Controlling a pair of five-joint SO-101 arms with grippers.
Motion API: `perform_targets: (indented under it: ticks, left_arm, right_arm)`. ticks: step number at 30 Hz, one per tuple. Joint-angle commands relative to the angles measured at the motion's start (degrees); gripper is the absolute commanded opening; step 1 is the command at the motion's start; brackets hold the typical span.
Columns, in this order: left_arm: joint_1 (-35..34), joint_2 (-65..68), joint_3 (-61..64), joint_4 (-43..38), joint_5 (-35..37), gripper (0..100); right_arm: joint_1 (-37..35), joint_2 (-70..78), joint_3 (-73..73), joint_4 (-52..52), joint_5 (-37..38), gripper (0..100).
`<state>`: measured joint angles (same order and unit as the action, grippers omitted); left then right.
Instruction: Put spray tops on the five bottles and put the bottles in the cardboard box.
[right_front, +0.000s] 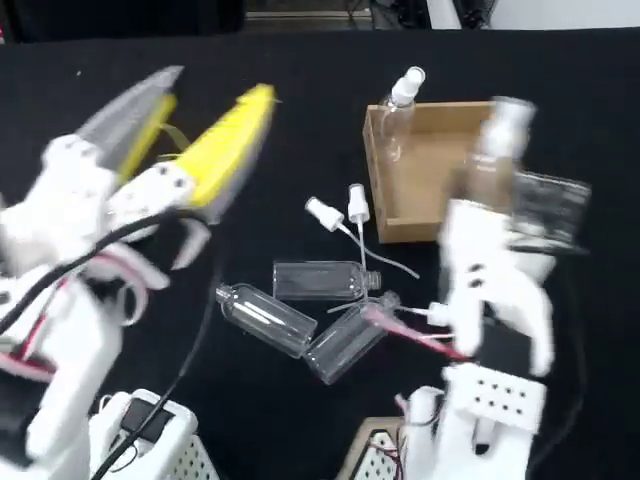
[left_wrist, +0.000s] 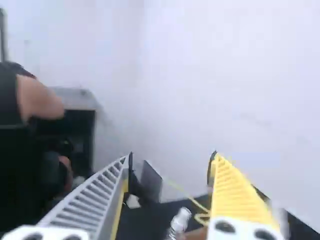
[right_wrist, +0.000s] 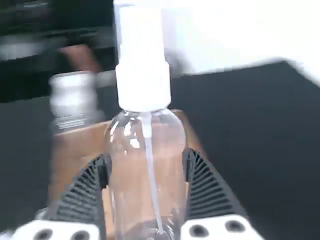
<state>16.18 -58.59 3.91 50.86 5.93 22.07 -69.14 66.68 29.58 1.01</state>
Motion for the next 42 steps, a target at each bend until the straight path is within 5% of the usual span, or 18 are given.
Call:
perform_targets:
  ticks: [1, 10, 19, 28, 42]
  left_arm:
    - [-6.6, -3.0, -0.4, -0.2, -0.2, 25]
    - [-7.6, -3.3, -0.4, 0.1, -0.3, 25]
    - [-7.8, -3.3, -0.4, 0.2, -0.3, 25]
    - [-7.7, -3.8, 0.9, -0.3, -0.3, 25]
    - [-7.4, -3.8, 0.9, -0.3, -0.3, 25]
  right_arm:
    - [15.1, -0.8, -2.1, -1.5, 3.1, 1.1]
    - [24.1, -0.7, 12.9, -25.8, 6.5, 1.1]
    - [24.0, 3.3, 9.5, -28.7, 6.6, 1.1]
    - [24.4, 35.2, -1.2, -44.0, 6.3, 1.1]
    - [27.0, 76.4, -2.1, -93.0, 6.5, 1.0]
